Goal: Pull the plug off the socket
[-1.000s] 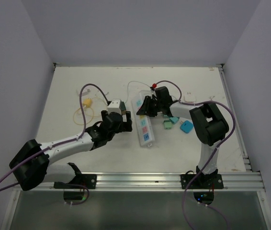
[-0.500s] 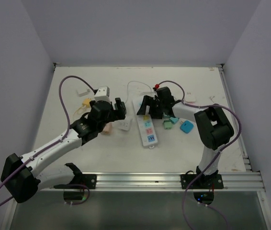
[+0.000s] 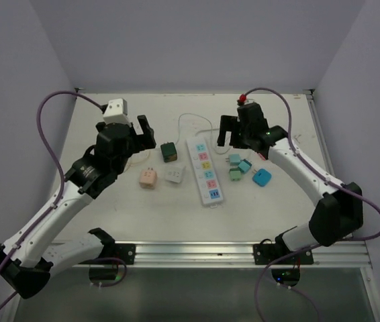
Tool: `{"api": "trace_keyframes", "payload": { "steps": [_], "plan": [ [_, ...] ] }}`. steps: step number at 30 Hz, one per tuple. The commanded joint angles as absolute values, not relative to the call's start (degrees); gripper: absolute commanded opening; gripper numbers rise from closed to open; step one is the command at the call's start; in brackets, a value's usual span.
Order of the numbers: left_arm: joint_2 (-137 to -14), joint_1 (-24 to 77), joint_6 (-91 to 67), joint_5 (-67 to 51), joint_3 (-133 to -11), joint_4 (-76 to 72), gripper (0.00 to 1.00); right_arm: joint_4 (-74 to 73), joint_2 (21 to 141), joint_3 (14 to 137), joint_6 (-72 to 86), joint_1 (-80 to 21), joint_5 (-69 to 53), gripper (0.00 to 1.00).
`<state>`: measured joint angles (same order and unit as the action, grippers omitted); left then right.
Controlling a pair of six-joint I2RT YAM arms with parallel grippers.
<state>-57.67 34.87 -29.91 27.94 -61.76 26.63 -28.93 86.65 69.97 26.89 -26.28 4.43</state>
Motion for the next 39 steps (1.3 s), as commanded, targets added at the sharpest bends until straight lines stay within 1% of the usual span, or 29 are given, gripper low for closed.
{"api": "trace_keyframes", "payload": {
  "steps": [1, 2, 5, 9, 10, 12, 14, 18, 21, 27, 34, 39],
  "plan": [
    [-55.5, 34.4, -25.5, 32.7, -67.5, 33.0, 0.99, -38.7, 78.8, 76.3, 22.1, -25.3, 16.2, 0.99],
    [-54.8, 34.4, -25.1, 33.3, -69.8, 34.8, 1.0, -40.2, 77.6, 77.3, 21.6, -25.2, 20.2, 0.99],
    [-53.7, 34.4, -23.4, 35.9, -74.8, 37.8, 1.0, -45.9, 70.7, 82.2, 19.3, -24.8, 26.3, 0.99],
    [-51.9, 34.4, -21.5, 39.0, -80.7, 40.1, 1.0, -47.7, 64.4, 85.0, 17.4, -24.7, 30.4, 0.99],
    [-51.1, 34.4, -21.0, 39.6, -82.4, 40.3, 1.0, -47.6, 60.5, 85.2, 17.2, -24.7, 31.2, 0.99],
    [-50.2, 34.4, -19.5, 41.8, -83.8, 40.5, 1.0, -46.4, 56.4, 84.8, 16.2, -24.7, 33.3, 0.99],
    [-48.8, 34.4, -18.4, 44.5, -85.4, 40.6, 1.0, -43.3, 49.7, 83.6, 14.9, -24.7, 34.3, 0.99],
    [-46.2, 34.4, -15.7, 49.1, -86.9, 40.1, 1.0, -36.2, 38.6, 77.0, 8.6, -24.7, 35.4, 0.99],
    [-43.4, 34.4, -12.7, 50.6, -86.3, 37.3, 1.0, -33.0, 31.7, 73.6, 6.2, -24.7, 36.4, 0.99],
    [-38.5, 34.4, -6.9, 53.3, -83.8, 31.9, 1.0, -29.8, 23.7, 68.0, 3.3, -24.7, 36.3, 0.99],
    [-28.8, 34.4, -4.0, 55.6, -71.4, 22.0, 1.0, -31.3, 21.3, 64.0, 1.8, -24.7, 36.7, 0.99],
    [-25.8, 34.5, -4.0, 59.1, -68.1, 18.9, 1.0, -30.1, 20.9, 61.2, 1.3, -24.7, 36.0, 0.99]
  ]
}}
